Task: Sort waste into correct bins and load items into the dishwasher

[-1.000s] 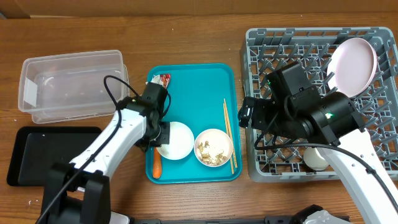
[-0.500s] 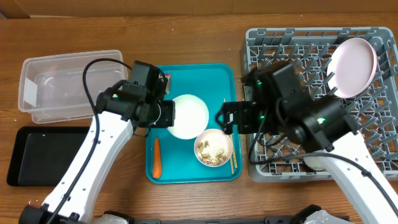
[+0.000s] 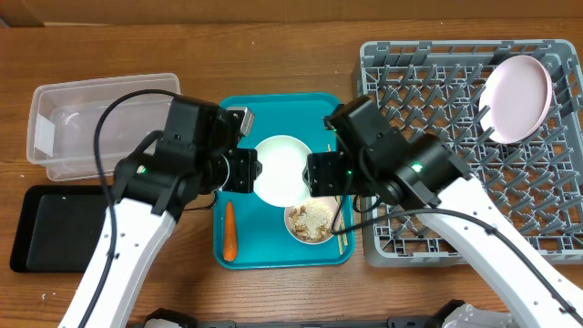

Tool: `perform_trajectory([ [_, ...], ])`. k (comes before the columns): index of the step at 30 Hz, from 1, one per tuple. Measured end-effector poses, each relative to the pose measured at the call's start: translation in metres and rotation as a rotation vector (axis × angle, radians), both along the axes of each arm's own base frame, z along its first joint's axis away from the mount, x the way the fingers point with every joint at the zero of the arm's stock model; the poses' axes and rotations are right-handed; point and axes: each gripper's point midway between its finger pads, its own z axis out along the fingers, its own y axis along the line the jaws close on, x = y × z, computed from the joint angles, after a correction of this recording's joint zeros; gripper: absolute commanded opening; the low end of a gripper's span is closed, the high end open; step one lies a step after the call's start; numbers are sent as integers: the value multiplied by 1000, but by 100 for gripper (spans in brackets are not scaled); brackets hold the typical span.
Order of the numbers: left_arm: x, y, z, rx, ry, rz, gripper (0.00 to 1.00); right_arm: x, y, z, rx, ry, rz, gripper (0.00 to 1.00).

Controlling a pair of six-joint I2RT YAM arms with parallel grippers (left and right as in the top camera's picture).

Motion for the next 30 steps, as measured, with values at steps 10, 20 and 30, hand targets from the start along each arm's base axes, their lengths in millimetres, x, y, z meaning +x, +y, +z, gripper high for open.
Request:
perform_trajectory([
  [10, -5, 2, 18, -11, -66, 2, 5, 8, 11, -3, 12, -16, -25, 4],
  [20, -10, -3, 28, -68, -62, 9, 100, 26, -28, -7, -161, -110, -134, 4],
  [30, -20, 0, 69, -81, -96, 4, 100, 64, -179, 44, -599, -403, -561, 4],
])
